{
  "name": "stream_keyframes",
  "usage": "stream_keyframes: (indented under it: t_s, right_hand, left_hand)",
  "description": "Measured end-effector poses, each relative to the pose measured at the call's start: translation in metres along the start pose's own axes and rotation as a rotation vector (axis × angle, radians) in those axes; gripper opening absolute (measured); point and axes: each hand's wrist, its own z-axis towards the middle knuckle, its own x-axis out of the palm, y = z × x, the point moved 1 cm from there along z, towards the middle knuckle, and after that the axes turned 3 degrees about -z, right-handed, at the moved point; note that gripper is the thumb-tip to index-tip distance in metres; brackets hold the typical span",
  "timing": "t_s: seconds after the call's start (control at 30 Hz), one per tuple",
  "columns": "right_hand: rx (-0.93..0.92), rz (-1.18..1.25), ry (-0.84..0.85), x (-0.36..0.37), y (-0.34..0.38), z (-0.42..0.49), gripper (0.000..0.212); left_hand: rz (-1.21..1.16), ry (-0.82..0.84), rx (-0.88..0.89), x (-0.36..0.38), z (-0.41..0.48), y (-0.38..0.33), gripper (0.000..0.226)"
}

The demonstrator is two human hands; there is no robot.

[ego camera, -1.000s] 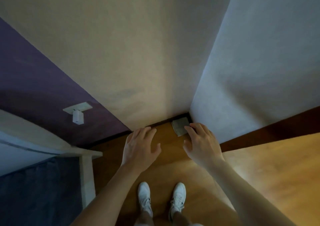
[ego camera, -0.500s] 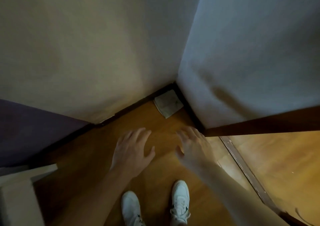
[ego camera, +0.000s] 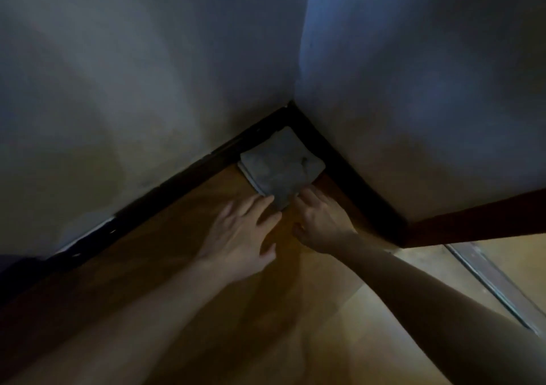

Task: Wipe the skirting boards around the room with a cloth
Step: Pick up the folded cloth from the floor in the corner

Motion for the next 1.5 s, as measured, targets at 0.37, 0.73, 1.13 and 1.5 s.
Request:
stream_keyframes:
  t_s: [0.37, 0.73, 1.13, 1.5]
  right_hand:
    - [0.021, -0.114, 0.025, 0.06, 0.015, -0.01, 0.079]
    - [-0.143, -0.016, -0.043, 0.096, 0.07, -0.123, 0.072]
    - [-0.176, -0.019, -0.003, 0.083, 0.008, -0.086, 0.073]
    - [-0.314, 0.163, -0.246, 0.119, -0.004, -0.125, 0.06]
  left_hand:
    - [0.017, -0.041, 0.052, 0.075, 0.011, 0.039, 0.075]
    - [-0.001, -0.01, 0.197, 0.119, -0.042, 0.022, 0.081]
    - [0.003, -0.07, 0.267, 0.12, -0.031, 0.007, 0.077]
    - [-0.295, -0.21, 0.347, 0.118, -0.048, 0.006, 0.06]
